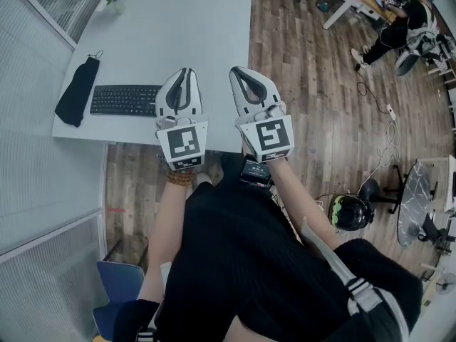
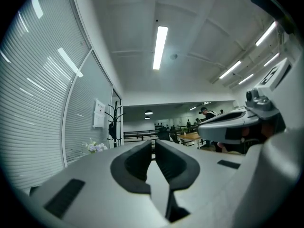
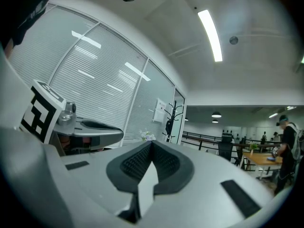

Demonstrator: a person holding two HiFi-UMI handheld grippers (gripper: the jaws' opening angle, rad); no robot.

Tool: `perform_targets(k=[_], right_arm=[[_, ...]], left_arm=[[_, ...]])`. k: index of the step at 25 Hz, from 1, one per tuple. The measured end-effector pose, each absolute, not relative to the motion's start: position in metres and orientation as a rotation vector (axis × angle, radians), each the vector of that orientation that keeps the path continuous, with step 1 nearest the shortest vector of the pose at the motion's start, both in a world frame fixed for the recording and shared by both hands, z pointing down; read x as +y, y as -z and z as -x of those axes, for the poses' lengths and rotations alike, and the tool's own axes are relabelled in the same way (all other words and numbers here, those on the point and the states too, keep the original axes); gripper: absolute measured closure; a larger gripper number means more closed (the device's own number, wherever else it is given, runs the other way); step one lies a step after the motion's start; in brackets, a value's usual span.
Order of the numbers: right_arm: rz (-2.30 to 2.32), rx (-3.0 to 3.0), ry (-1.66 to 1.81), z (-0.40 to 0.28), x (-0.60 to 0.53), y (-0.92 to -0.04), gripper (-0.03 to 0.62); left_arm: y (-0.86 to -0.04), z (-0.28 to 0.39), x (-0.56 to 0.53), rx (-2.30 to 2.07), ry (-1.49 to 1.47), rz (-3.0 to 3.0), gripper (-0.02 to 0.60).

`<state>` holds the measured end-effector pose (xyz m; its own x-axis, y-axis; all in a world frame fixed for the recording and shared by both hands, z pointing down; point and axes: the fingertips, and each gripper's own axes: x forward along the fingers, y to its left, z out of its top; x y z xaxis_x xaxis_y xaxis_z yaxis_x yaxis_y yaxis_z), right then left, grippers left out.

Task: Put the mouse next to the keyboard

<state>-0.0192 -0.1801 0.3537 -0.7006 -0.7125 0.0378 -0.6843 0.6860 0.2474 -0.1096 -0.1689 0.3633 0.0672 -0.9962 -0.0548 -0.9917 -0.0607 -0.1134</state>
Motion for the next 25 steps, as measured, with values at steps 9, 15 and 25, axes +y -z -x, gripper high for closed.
perform_targets(k=[9, 15, 25], right_arm=[[-1.150, -2.750, 0.322, 0.025, -0.180, -0.358, 0.597], [-1.149, -2.747, 0.324, 0.025, -0.176, -0.359, 0.597], [-1.328, -2.668, 0.272, 0.024, -0.187, -0.365, 0.597]], left_arm=[[-0.377, 0.119, -0.169, 2.084, 0.104, 2.219, 0.568], [-0.381, 0.117, -0.168, 2.086, 0.128, 2.230, 0.569], [-0.387, 0.127, -0.179, 2.091, 0.152, 2.230, 0.569]])
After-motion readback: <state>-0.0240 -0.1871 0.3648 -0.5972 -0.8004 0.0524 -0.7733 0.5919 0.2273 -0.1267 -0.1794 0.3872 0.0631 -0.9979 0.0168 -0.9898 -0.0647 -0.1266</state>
